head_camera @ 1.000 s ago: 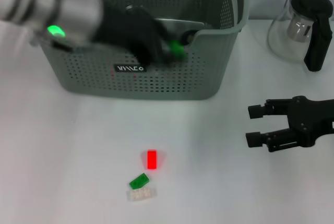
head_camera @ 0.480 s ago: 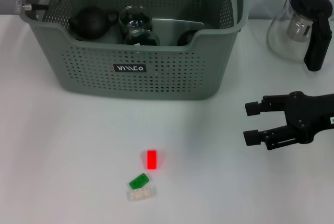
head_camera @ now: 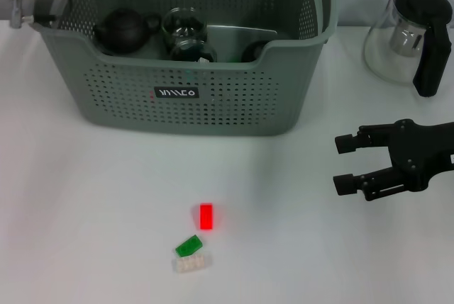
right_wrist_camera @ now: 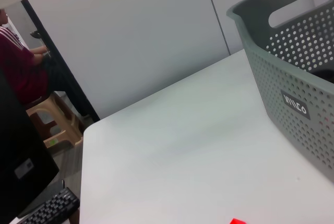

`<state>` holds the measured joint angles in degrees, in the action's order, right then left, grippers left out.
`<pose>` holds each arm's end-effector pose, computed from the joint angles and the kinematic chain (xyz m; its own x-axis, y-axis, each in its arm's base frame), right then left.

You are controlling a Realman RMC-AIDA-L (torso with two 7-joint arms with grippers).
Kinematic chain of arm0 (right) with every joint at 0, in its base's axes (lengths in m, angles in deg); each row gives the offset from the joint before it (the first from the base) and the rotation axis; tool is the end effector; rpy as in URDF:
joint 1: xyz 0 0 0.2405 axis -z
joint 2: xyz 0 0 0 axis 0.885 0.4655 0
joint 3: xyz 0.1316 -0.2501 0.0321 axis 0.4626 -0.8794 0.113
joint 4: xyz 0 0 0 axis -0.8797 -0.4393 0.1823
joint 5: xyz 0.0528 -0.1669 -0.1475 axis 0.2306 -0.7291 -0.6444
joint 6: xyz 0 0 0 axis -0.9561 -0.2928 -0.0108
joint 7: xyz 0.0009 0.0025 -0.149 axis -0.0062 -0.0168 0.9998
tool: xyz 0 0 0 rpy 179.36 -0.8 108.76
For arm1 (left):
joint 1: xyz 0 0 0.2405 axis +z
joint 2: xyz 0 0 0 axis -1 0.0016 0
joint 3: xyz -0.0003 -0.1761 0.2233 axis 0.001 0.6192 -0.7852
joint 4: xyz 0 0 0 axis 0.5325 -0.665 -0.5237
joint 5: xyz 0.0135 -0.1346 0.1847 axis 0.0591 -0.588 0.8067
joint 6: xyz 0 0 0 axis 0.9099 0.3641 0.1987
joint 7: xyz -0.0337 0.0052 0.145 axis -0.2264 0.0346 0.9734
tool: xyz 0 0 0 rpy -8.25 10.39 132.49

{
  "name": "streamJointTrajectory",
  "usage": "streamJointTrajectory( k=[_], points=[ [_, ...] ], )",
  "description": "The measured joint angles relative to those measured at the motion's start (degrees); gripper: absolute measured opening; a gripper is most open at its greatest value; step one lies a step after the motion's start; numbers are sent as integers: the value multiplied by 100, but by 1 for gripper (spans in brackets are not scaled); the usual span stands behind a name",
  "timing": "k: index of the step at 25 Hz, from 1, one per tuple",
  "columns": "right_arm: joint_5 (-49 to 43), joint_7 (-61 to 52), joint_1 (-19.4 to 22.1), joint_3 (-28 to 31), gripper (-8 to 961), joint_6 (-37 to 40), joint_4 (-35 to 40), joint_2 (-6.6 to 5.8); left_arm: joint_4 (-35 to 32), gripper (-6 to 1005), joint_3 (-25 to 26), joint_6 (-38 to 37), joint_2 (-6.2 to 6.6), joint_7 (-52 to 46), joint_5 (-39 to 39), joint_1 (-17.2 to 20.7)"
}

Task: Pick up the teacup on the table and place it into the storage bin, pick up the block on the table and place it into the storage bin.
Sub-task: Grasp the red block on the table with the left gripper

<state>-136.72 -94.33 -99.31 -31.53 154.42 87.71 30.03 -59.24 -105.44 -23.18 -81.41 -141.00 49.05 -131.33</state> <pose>0.2605 0.3662 0.0175 0.8413 -0.4305 -0.3270 -0.4198 -0.9013 0.1068 -0.1963 0.4834 0.0604 0.8164 0.3924 0.4238 0.5757 -0.6119 -0.5424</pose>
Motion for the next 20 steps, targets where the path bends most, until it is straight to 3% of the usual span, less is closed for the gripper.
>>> streamJointTrajectory(
  k=[2,3,6,9,13,17,20],
  points=[
    [-1,13,8,2,943,-18,0,-1,-186,598,-41,-339,-21,134,-33,67],
    [0,13,12,6,943,-26,0,-1,-644,798,-212,-1133,-107,492,-29,227],
    [11,-5,24,36,943,-42,-32,1,-1419,875,-668,-1927,-304,865,74,530],
    [42,-33,41,55,943,-81,-47,20,-2285,951,-1507,-2291,-452,1033,194,1025],
    [52,-50,50,75,943,-133,-65,54,-3150,950,-2464,-2523,-506,1093,263,1487],
    [62,-63,28,127,942,-138,-76,77,-3296,949,-2660,-3012,-507,1175,223,1493],
    [66,-87,26,161,942,-138,-77,90,-3043,948,-2831,-3121,-509,1323,309,1454]
  ],
)
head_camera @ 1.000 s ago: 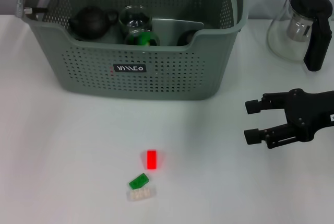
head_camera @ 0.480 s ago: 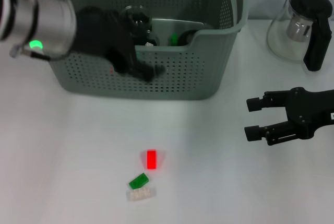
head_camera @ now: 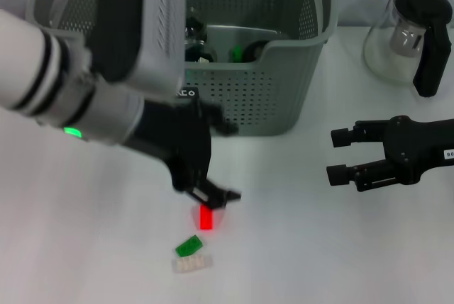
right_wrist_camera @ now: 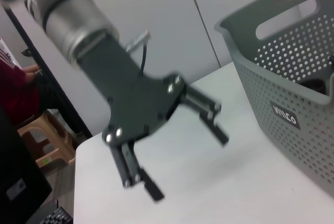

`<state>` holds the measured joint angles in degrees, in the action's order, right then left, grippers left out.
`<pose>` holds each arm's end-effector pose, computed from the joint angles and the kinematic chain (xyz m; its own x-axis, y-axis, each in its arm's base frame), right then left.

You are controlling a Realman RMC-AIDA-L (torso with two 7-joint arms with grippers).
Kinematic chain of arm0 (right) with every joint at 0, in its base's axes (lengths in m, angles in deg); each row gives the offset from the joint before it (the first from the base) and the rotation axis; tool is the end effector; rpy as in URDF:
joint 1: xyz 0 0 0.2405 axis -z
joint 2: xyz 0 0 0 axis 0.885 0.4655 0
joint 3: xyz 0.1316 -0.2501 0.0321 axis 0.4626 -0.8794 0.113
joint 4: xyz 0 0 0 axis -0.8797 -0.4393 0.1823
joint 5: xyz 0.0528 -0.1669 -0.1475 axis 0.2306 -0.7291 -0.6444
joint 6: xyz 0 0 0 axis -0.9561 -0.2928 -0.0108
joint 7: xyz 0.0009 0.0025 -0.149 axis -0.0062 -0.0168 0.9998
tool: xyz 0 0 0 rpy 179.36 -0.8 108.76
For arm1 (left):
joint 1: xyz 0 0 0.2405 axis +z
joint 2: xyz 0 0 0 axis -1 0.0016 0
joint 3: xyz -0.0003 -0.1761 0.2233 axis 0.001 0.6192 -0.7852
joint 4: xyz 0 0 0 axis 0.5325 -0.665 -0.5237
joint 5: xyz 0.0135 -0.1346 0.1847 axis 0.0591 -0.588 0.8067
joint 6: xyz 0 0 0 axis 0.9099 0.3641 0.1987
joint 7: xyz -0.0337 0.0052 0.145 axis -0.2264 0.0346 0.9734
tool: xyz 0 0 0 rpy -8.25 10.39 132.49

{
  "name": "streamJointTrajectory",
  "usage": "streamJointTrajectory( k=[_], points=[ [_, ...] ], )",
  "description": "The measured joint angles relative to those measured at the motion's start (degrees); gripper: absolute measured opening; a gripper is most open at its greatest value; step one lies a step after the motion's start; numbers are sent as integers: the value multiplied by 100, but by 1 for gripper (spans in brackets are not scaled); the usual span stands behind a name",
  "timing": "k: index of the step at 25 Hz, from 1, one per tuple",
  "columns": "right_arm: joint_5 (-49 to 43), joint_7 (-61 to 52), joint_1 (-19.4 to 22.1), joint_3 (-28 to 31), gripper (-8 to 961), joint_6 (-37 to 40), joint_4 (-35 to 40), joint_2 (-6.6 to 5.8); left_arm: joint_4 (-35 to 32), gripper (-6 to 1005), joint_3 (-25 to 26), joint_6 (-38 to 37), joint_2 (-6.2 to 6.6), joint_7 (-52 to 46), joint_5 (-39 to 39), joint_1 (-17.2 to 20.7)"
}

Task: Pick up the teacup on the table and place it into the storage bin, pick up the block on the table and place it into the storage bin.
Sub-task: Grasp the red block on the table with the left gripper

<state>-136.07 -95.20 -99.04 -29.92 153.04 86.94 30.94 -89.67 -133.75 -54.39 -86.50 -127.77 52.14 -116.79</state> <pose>0.2611 0.3670 0.0123 0.8087 -0.4603 -0.3662 -0.4566 -0.8837 0.1024 -0.1400 0.3397 -0.0134 0.9910 -0.0711 -0.1133 -0.0906 -0.9800 -0.1770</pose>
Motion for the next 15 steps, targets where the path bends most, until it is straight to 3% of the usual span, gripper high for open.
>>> streamJointTrajectory(
  k=[8,15],
  points=[
    [0,-41,13,63,944,-4,-2,25,1331,944,-636,959,14,104,826,-308],
    [0,-102,19,100,944,-5,-2,19,1594,939,-1589,1631,-4,-533,1650,-378]
  ],
)
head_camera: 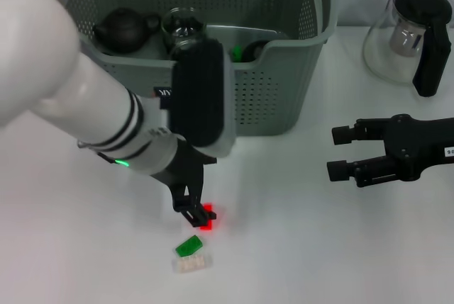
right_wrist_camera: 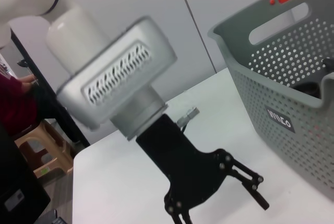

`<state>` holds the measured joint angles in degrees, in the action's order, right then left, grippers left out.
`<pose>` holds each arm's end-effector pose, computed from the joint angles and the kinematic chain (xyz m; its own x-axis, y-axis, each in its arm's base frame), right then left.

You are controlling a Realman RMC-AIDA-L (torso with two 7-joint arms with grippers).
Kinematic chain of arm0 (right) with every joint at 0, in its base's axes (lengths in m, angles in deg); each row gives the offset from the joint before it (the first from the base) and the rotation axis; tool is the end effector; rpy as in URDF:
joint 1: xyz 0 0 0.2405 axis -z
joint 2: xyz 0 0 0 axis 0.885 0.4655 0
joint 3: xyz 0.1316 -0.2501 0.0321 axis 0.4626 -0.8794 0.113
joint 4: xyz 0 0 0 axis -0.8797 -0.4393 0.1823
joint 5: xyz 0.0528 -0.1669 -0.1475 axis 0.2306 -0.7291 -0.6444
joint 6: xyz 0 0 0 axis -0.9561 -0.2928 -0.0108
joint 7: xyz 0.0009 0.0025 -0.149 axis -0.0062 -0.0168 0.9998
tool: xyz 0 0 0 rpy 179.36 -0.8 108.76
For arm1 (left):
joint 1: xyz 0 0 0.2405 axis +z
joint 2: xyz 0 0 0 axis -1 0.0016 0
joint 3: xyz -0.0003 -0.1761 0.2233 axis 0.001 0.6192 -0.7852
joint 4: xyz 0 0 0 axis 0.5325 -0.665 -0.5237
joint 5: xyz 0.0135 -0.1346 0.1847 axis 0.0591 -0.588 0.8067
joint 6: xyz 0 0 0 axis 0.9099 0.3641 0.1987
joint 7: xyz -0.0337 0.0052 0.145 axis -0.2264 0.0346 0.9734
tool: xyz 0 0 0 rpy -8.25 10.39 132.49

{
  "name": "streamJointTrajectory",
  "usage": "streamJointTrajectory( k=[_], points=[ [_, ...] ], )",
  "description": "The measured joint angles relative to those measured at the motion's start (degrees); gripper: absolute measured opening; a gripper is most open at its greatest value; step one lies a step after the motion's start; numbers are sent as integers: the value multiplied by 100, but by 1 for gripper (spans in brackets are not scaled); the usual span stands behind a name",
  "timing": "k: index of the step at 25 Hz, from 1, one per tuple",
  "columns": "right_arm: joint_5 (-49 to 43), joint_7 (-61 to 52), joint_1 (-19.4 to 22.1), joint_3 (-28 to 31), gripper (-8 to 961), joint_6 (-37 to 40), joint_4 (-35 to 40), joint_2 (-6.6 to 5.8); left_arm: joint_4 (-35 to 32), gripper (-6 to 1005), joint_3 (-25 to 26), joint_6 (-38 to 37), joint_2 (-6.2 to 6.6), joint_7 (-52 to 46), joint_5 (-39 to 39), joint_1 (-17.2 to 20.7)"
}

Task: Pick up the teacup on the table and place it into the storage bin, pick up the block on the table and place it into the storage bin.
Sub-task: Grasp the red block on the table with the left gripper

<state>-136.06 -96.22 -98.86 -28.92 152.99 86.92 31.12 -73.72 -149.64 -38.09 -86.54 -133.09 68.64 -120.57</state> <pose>0.2623 0.3669 0.0130 0.7908 -0.4804 -0.3793 -0.4792 -0.8715 0.1046 -0.1757 0.3613 -0.0889 0.9114 -0.0440 -0.4092 -0.1265 -0.9761 -0.1768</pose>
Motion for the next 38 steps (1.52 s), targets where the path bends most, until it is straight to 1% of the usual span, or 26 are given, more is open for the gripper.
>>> streamJointTrajectory(
  k=[3,12,22,33,38],
  points=[
    [0,0,20,18,944,-3,0,-2,37,936,-225,104,0,-157,148,-1],
    [0,13,47,22,943,-16,0,-3,83,929,-823,122,-1,-405,202,-24],
    [0,46,49,21,943,-18,0,5,348,920,-975,453,-1,-432,245,-113],
    [0,48,73,74,943,-13,0,7,411,911,-1050,566,0,-449,457,-144],
    [0,50,88,83,942,-9,0,6,431,877,-1084,594,0,-450,532,-152]
  ],
)
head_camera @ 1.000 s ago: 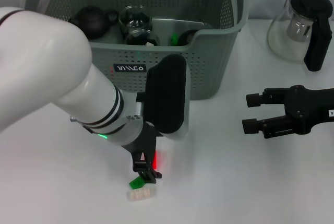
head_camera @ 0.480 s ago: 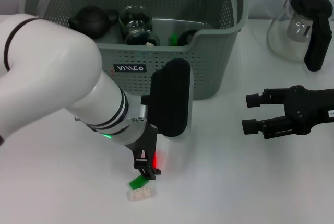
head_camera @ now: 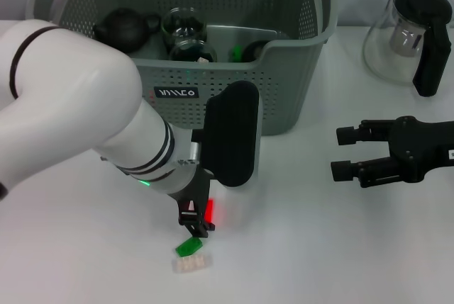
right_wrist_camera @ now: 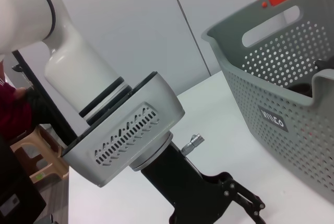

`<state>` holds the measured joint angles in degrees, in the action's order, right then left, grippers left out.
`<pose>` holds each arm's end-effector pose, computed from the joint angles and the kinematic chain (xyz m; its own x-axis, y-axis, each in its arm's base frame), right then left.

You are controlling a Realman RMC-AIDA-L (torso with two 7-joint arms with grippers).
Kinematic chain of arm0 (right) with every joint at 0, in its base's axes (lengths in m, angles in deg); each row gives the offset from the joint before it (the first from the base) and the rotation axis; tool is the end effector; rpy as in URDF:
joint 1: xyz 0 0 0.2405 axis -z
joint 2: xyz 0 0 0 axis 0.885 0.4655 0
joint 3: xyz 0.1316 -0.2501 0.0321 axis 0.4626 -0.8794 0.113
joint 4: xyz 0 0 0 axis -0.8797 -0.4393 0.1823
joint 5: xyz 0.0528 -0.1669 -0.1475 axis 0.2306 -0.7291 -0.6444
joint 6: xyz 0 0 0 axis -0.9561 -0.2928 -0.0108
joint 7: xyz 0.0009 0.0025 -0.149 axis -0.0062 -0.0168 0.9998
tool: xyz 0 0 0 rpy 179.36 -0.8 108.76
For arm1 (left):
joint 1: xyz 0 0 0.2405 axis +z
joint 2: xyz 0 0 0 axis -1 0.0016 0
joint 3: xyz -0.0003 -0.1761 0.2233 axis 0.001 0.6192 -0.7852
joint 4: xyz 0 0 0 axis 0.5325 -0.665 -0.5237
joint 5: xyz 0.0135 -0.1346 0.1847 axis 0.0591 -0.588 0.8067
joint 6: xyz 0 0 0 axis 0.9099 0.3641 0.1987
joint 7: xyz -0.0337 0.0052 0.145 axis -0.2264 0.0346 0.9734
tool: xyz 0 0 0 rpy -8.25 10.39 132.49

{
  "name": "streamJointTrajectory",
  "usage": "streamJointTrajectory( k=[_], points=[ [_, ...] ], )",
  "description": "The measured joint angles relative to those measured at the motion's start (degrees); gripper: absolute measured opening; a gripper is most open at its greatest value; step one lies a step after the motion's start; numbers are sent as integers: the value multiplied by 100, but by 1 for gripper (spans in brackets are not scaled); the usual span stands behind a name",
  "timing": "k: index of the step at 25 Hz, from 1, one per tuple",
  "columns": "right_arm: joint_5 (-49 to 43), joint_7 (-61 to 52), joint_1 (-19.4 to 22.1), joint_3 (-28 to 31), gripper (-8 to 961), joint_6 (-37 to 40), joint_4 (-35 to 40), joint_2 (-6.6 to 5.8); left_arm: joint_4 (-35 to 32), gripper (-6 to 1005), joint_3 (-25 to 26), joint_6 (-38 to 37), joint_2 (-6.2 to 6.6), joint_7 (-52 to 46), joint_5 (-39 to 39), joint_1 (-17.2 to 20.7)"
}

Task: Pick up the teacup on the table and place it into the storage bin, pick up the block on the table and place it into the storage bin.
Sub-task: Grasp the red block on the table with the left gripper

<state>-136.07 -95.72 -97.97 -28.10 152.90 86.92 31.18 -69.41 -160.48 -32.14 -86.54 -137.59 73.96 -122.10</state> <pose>0.2683 0.3636 0.0144 0.7814 -0.4859 -0.3915 -0.4908 -0.8660 0.0954 -0.1779 0.3541 -0.1241 0.8447 -0.1207 -0.5214 -0.2233 -0.9649 -0.1384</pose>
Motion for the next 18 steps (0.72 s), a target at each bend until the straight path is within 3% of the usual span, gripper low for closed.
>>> streamJointTrajectory(
  k=[18],
  points=[
    [0,13,3,1,943,-9,0,7,32,836,-28,-5,0,26,0,-36]
  ],
)
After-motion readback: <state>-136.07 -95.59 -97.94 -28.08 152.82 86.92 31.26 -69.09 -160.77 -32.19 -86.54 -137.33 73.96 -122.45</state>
